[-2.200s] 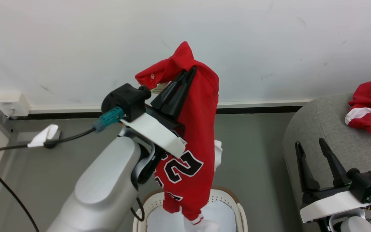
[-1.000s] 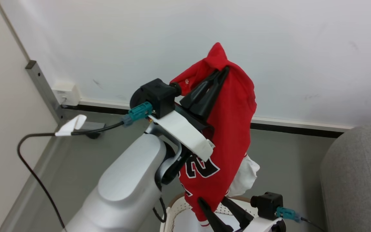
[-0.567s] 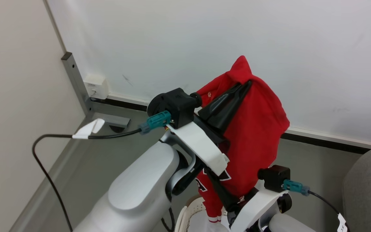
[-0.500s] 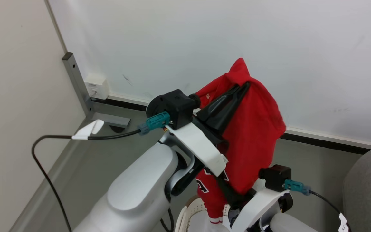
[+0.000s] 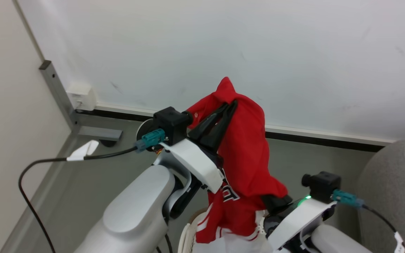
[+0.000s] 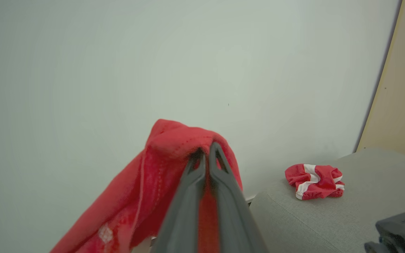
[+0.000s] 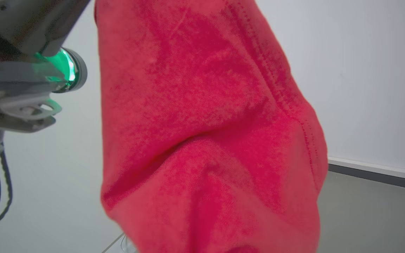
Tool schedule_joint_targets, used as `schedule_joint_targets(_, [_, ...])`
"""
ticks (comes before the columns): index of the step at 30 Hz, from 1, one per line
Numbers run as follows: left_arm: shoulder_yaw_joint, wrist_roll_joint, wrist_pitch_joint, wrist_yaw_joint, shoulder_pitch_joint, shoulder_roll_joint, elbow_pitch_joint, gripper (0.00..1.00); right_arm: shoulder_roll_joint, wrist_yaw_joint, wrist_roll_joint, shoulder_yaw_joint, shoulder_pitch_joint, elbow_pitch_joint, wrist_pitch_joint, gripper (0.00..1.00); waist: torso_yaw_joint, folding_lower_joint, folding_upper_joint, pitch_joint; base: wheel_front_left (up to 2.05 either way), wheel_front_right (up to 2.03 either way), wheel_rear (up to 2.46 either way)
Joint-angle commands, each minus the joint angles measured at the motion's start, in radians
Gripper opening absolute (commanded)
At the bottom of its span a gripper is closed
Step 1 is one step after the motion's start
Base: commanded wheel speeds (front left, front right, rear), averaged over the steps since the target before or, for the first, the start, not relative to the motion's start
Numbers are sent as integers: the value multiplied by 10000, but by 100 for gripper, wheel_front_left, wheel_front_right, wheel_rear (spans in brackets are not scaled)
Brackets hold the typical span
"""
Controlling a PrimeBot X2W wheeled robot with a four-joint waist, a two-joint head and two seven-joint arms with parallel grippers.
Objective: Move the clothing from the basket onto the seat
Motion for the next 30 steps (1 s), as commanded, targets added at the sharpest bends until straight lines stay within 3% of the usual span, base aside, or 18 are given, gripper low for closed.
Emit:
schedule_joint_targets(1, [-8, 19, -50, 28, 170, 90, 55, 100, -201, -21, -165, -268, 124, -245, -30, 0, -243, 0, 0, 118, 0, 0, 0])
schedule_joint_targets(19, [-623, 398, -523, 31, 1477, 451, -184, 100, -1361, -21, -1981, -4180, 521, -1829, -30, 0, -2748, 0, 0, 846, 0, 0, 0])
schedule_joint_targets(30, [-853, 843, -710, 40, 1931, 325, -405, 100, -1477, -21, -2528, -5391, 1242, -2390, -31, 0, -4505, 0, 0, 1098, 0, 0, 0])
